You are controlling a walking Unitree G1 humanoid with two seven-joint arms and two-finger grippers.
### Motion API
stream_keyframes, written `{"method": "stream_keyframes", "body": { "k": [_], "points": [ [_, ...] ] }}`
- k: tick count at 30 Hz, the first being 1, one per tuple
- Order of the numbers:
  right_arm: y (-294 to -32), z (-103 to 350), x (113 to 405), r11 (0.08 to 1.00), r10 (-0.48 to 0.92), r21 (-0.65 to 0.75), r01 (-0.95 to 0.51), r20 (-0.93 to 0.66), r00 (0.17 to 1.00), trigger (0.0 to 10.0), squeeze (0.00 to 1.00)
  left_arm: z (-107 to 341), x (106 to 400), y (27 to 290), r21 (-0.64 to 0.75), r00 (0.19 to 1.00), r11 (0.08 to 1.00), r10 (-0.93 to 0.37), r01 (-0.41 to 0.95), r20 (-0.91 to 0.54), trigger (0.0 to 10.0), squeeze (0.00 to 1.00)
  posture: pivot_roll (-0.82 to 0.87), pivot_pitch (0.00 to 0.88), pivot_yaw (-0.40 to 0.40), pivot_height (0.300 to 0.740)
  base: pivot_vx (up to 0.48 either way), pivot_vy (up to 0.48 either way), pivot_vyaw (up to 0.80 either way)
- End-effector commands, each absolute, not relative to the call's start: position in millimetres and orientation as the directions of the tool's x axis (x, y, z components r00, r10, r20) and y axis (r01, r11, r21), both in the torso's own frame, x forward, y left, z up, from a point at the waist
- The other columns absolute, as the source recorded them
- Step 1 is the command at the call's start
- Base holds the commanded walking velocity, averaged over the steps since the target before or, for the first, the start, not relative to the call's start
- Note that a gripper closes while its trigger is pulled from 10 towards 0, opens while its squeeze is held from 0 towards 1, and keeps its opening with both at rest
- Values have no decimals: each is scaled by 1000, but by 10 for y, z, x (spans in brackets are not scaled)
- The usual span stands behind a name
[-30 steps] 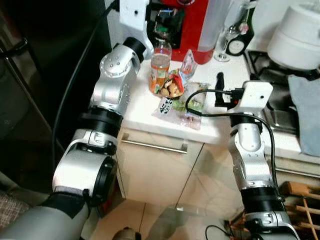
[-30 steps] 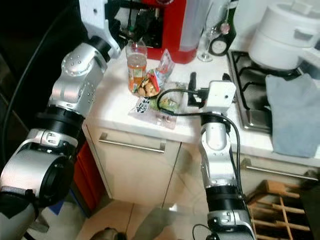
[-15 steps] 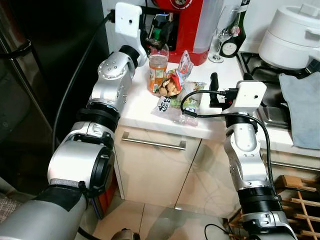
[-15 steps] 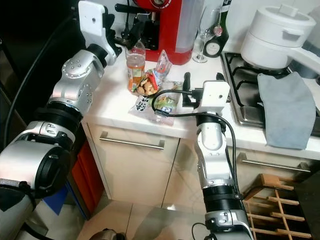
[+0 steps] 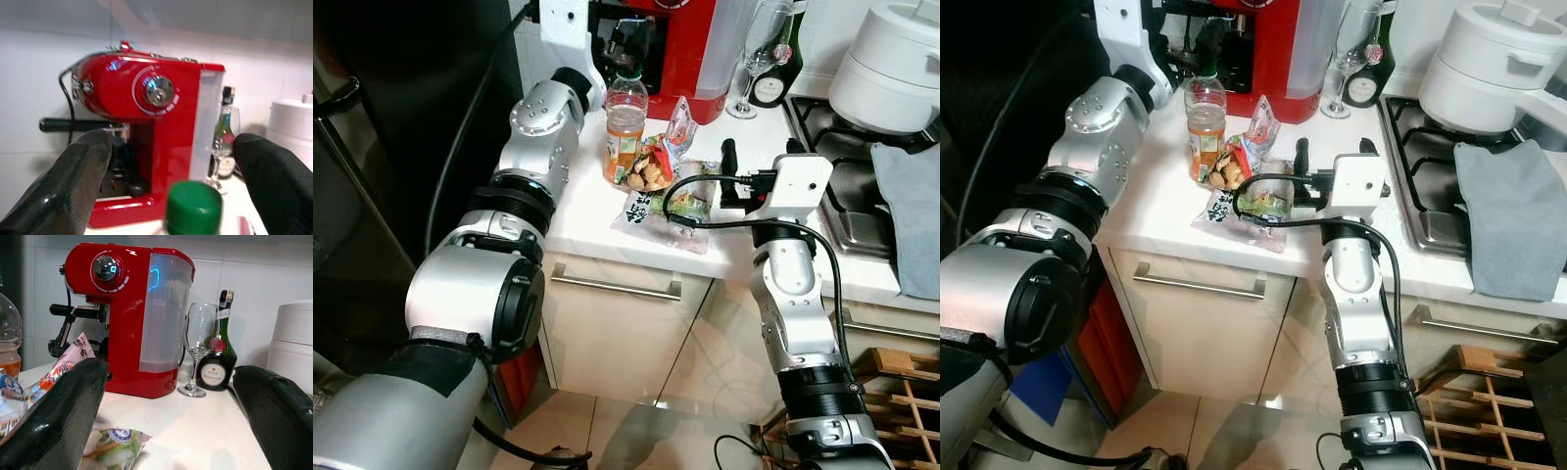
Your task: Restocking fridge
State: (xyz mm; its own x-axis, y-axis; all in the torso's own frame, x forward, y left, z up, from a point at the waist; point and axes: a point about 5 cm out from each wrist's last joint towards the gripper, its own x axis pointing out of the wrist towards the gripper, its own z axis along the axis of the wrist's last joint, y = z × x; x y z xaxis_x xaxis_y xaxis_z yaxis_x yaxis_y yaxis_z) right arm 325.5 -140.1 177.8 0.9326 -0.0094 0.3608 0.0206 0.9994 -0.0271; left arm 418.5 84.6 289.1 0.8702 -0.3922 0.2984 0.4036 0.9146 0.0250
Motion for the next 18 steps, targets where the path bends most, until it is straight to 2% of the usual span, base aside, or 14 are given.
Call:
{"method": "stream_keyframes", "body": {
  "k": [1, 9, 18],
  "points": [
    [-1409, 1791, 3230, 999, -12, -30, 25, 363, 932, 10000, 0, 3005, 4194, 783, 19, 867, 910, -400, 414, 296, 10000, 0, -49, 0, 0, 740, 0, 0, 0],
    [-1380, 1777, 3224, 999, -6, -29, 17, 356, 935, 10000, 0, 2954, 4206, 764, 47, 886, 921, -385, 387, 259, 10000, 0, -51, 0, -1, 740, 0, 0, 0],
    [-1387, 1785, 3246, 999, 5, -39, 9, 350, 937, 10000, 0, 2773, 4213, 683, 111, 905, 914, -404, 391, 136, 10000, 0, -55, 0, -6, 740, 0, 0, 0]
  ]
}}
